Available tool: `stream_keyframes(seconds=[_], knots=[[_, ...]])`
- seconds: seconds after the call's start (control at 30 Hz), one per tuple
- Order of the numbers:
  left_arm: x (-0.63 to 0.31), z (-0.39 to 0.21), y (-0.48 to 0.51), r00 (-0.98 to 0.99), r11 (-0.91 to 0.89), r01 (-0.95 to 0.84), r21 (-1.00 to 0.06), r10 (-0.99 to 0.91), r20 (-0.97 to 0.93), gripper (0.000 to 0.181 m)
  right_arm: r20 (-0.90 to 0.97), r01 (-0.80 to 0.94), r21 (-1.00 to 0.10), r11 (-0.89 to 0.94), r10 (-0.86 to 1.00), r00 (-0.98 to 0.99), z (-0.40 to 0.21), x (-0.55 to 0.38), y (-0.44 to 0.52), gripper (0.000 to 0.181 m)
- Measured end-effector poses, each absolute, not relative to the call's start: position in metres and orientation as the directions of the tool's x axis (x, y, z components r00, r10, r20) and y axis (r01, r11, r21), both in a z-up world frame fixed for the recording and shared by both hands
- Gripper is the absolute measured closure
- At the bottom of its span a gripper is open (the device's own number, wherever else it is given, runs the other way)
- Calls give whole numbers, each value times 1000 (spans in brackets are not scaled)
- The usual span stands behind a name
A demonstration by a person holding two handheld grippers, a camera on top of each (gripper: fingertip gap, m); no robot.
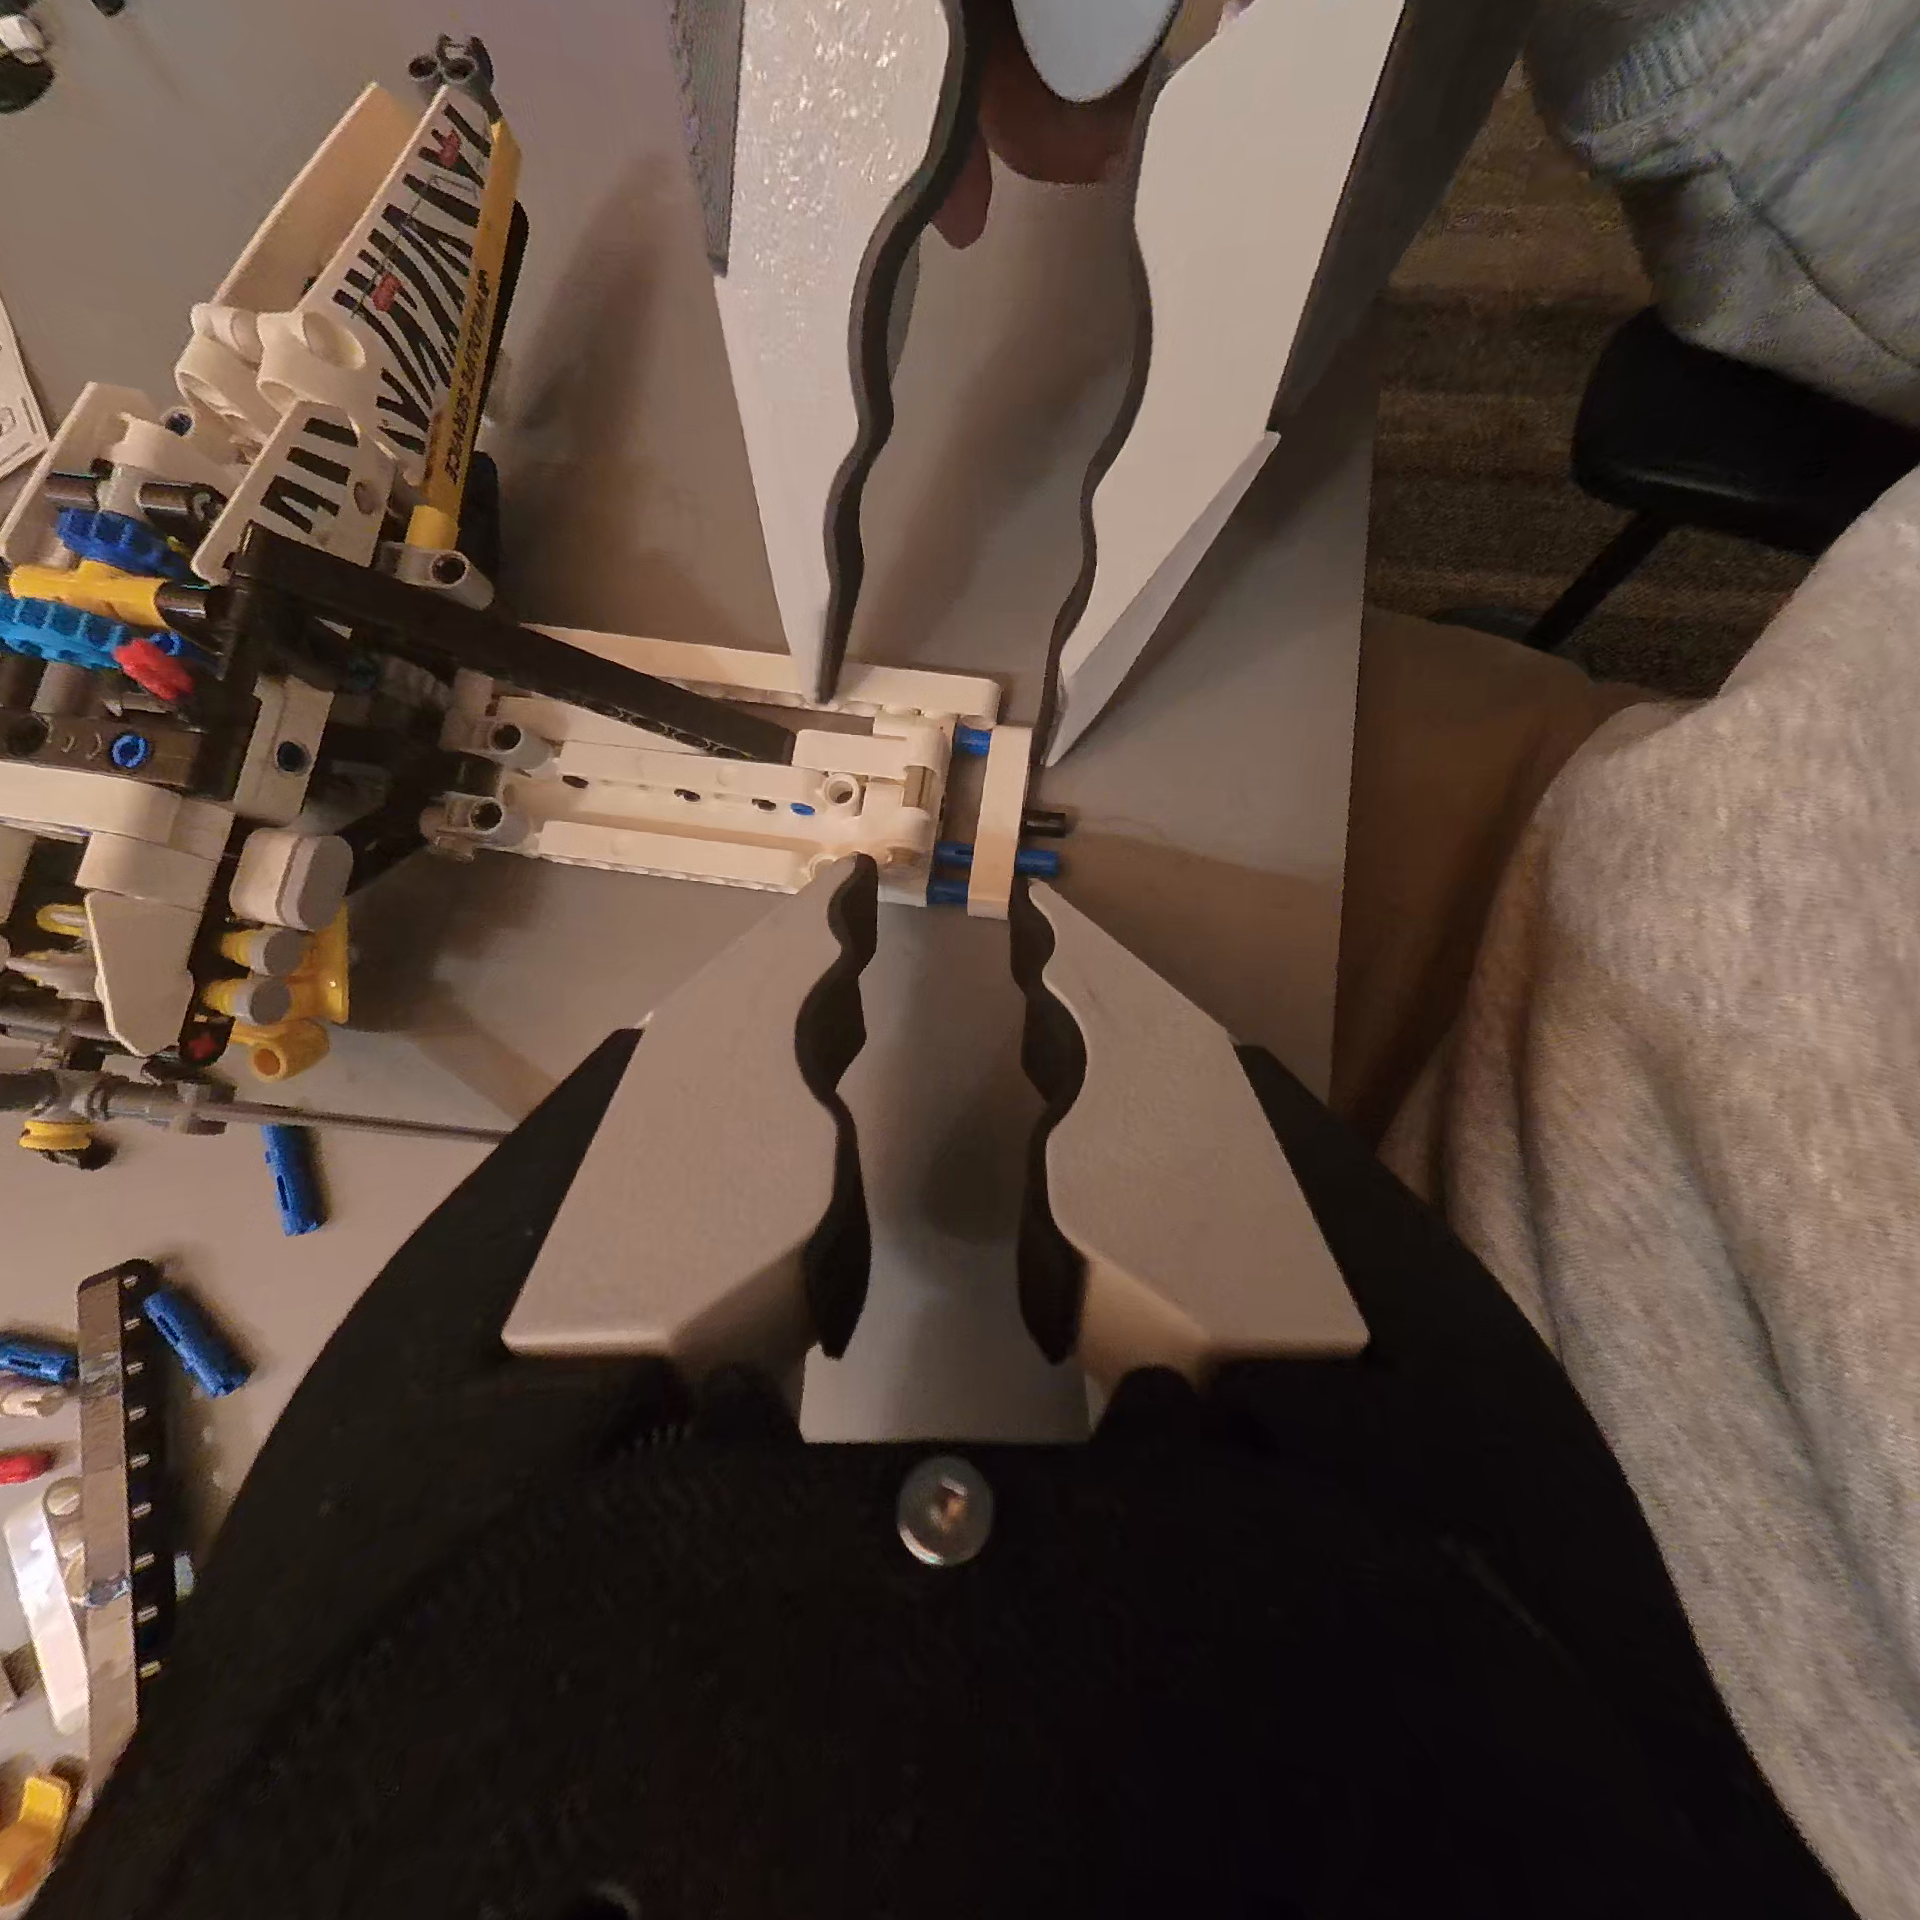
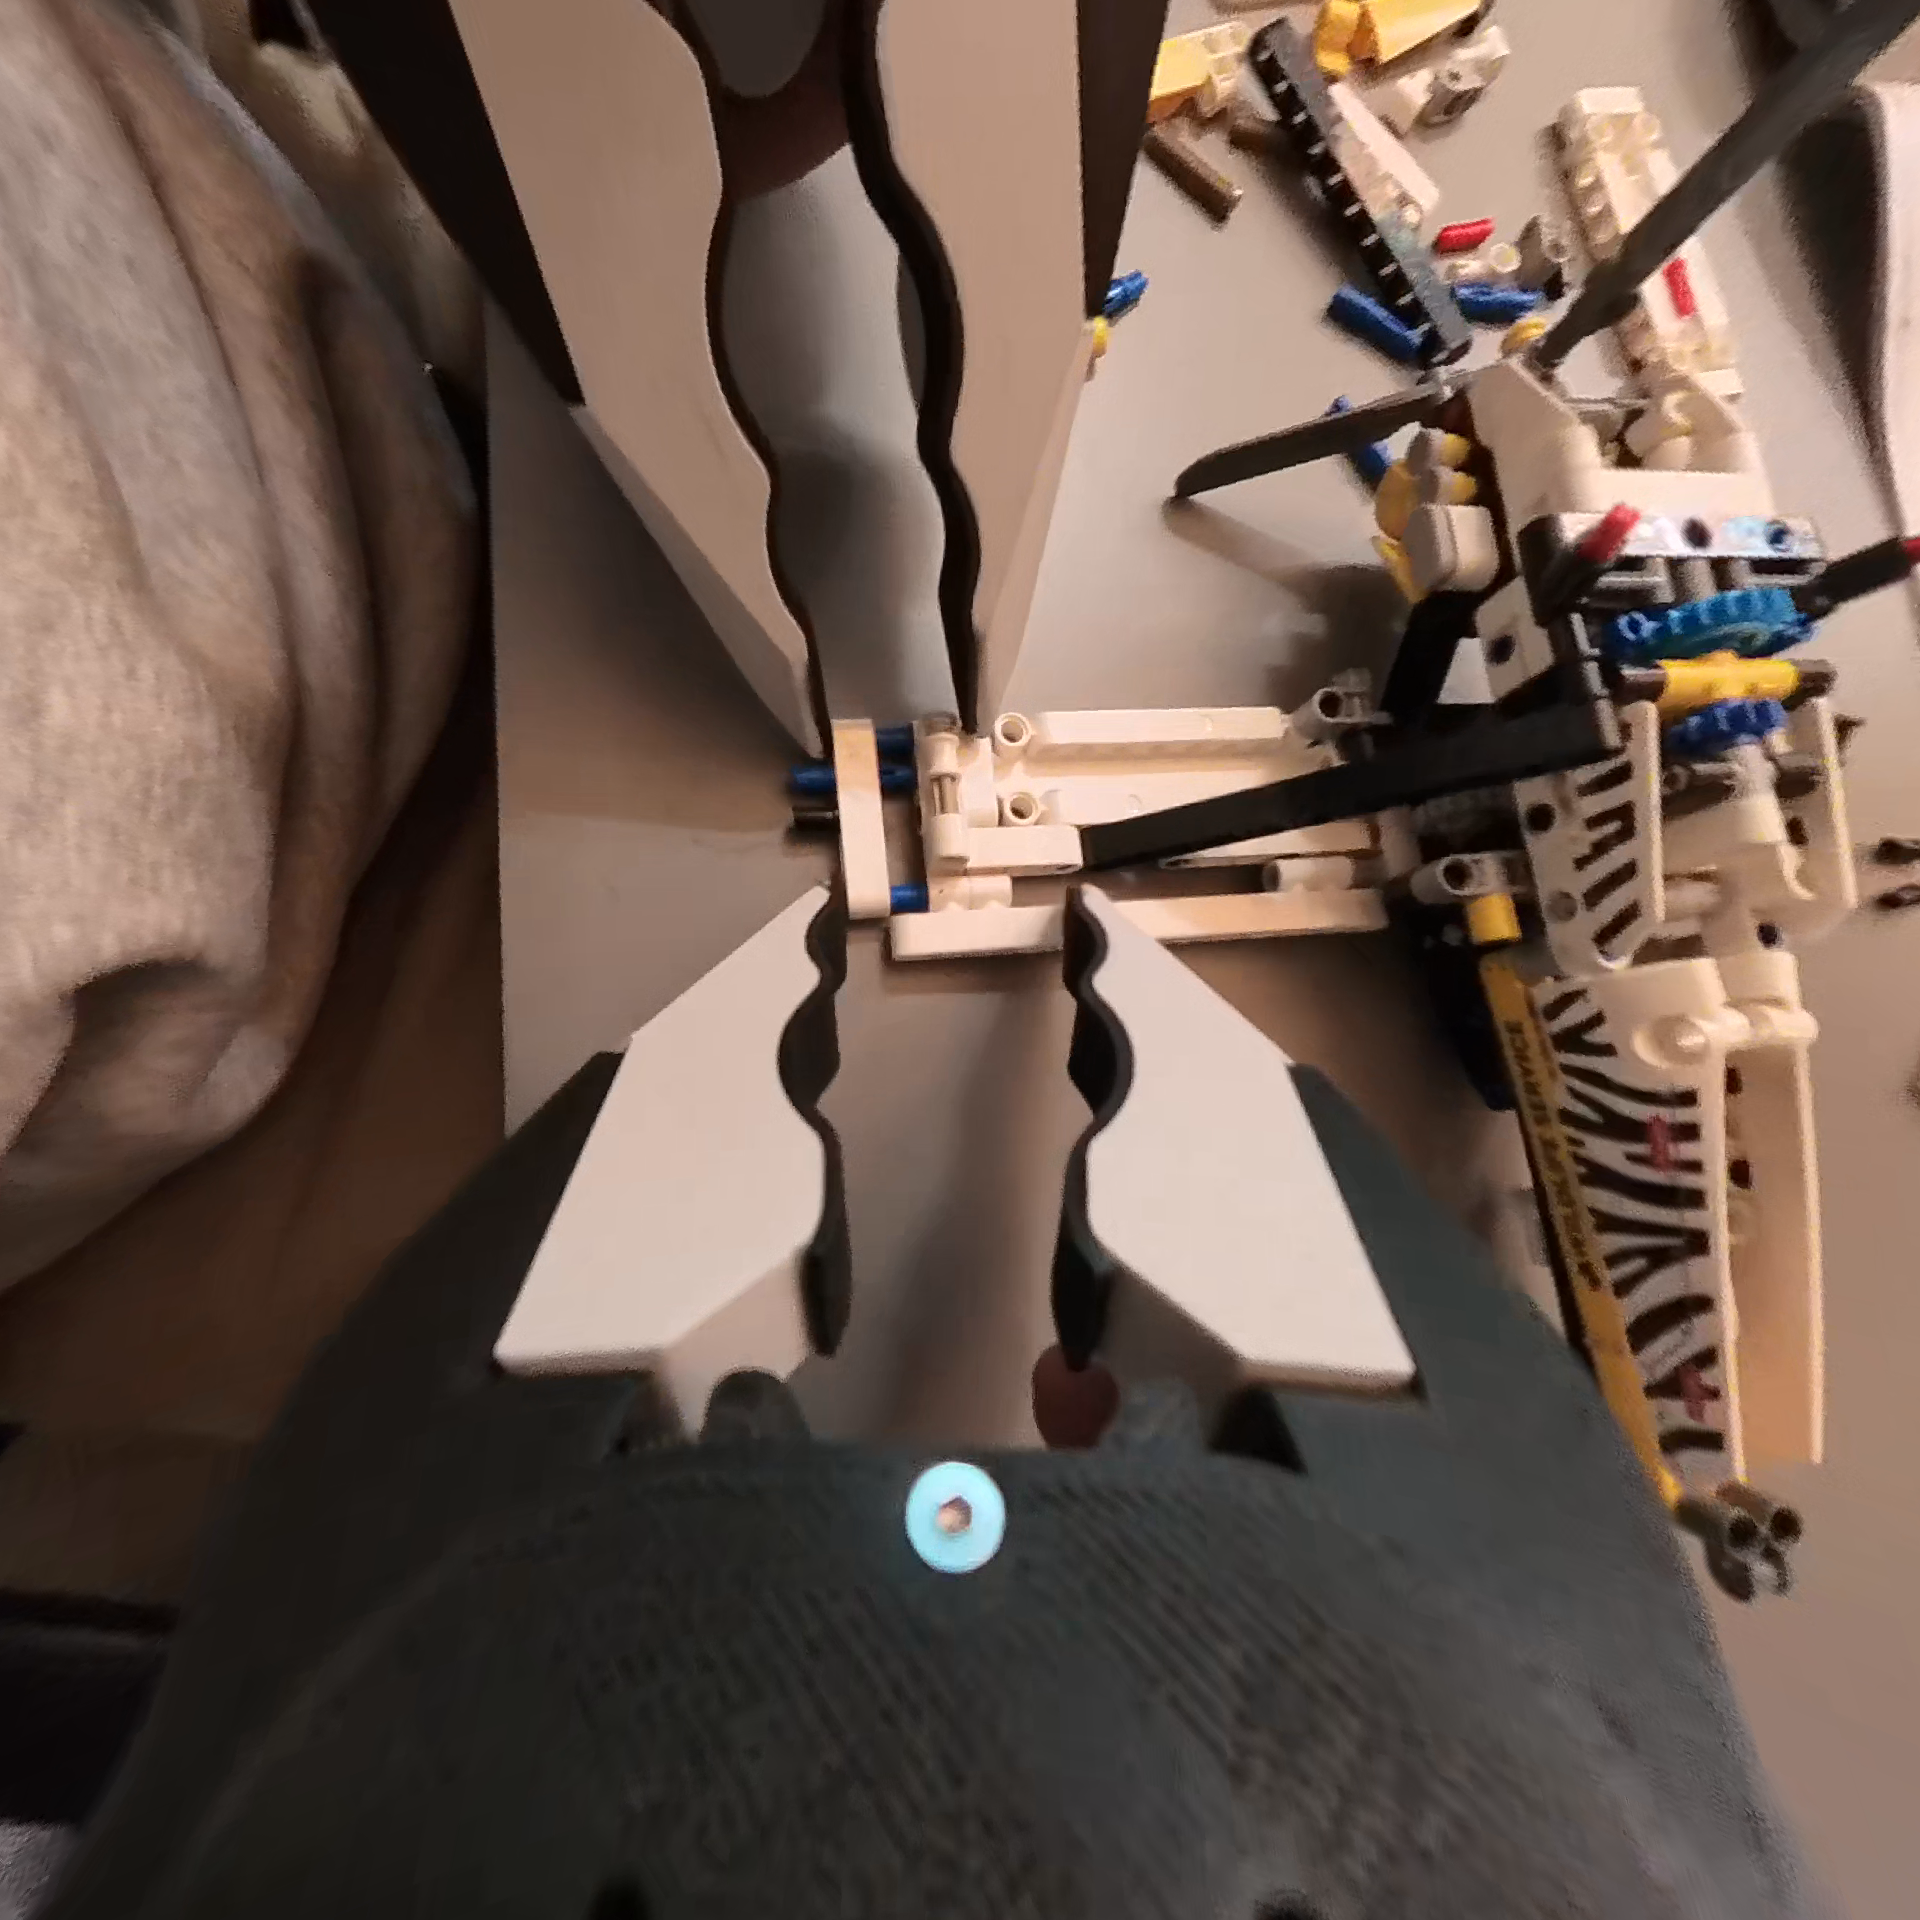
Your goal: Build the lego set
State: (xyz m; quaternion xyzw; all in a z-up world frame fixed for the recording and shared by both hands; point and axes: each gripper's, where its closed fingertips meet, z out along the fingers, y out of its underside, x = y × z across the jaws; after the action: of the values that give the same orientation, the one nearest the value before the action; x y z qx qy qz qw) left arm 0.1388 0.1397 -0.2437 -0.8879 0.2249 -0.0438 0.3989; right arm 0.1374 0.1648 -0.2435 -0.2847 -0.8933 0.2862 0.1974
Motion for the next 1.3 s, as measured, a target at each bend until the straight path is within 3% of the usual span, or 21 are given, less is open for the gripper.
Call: stream_keyframes(seconds=[0.13,1.3], knots=[[139,-244,140,896,-581,-363,-728,-433,-101,159,112,420,-618,665,603,-790,-246,140,160,151],[139,-243,143,881,-578,-356,-735,-470,-57,160,76,399,-593,699,543,-836,-247,141,161,152]])
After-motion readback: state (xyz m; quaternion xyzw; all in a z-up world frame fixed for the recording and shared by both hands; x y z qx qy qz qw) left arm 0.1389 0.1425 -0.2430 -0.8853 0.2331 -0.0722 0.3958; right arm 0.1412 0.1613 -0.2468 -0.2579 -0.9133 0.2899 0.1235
